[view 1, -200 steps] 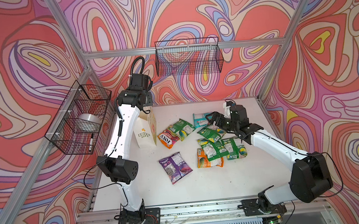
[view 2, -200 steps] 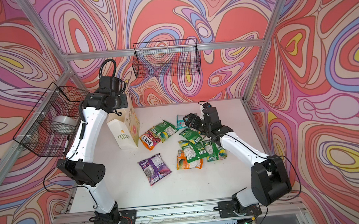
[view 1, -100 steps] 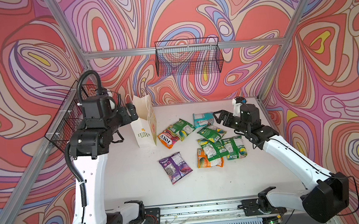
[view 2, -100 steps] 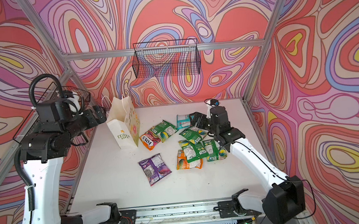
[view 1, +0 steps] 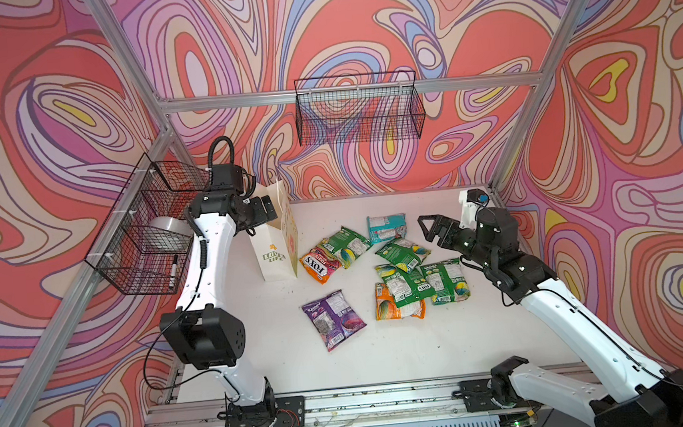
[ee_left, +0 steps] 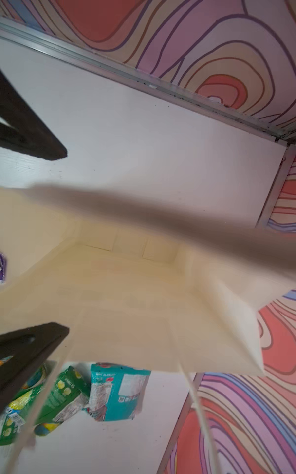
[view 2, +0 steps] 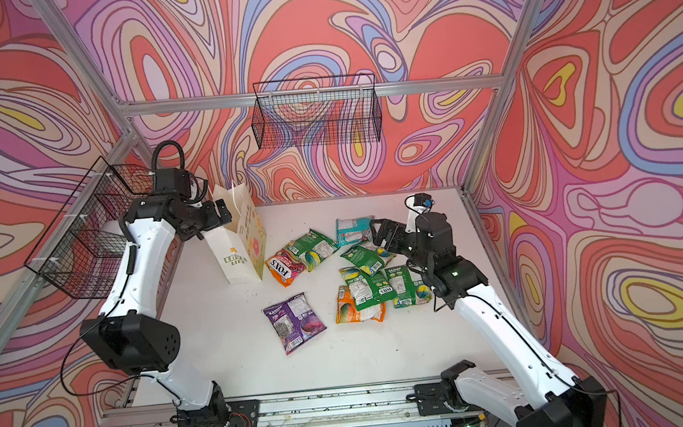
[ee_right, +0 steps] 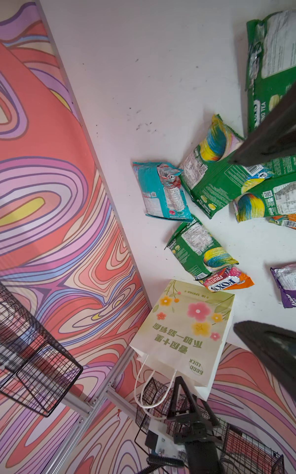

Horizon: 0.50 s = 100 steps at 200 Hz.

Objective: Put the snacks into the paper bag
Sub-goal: 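Set the paper bag upright beside the snacks and hold its rim with the left gripper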

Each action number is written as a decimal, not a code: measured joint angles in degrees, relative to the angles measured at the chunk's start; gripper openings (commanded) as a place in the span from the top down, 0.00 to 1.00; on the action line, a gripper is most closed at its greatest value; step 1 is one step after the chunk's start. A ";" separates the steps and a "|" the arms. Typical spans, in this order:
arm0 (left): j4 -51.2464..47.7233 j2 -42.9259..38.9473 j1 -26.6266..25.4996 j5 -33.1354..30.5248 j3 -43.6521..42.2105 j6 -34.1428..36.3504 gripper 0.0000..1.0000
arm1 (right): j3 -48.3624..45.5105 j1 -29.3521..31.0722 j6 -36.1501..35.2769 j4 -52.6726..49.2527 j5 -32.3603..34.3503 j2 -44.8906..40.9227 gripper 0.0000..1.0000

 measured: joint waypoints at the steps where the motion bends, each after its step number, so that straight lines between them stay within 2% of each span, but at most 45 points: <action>1: 0.00 0.15 0.00 -0.07 0.22 0.02 0.06 | -0.04 0.00 0.02 -0.04 0.00 -0.02 0.02; 19: -0.04 2.71 0.00 -2.43 3.69 0.50 0.16 | -0.79 0.00 0.04 -1.05 0.20 -0.81 0.02; 56: -0.22 3.56 0.00 -5.79 5.29 1.27 0.26 | -1.77 0.00 0.44 -1.86 0.26 -2.05 0.02; 87: -0.33 5.66 0.00 -6.84 6.86 1.70 0.41 | -2.12 0.00 0.90 -2.43 0.28 -2.08 0.02; 100: -0.31 6.80 0.00 -7.06 7.15 1.75 0.51 | -2.12 0.00 0.98 -2.56 0.33 -2.08 0.02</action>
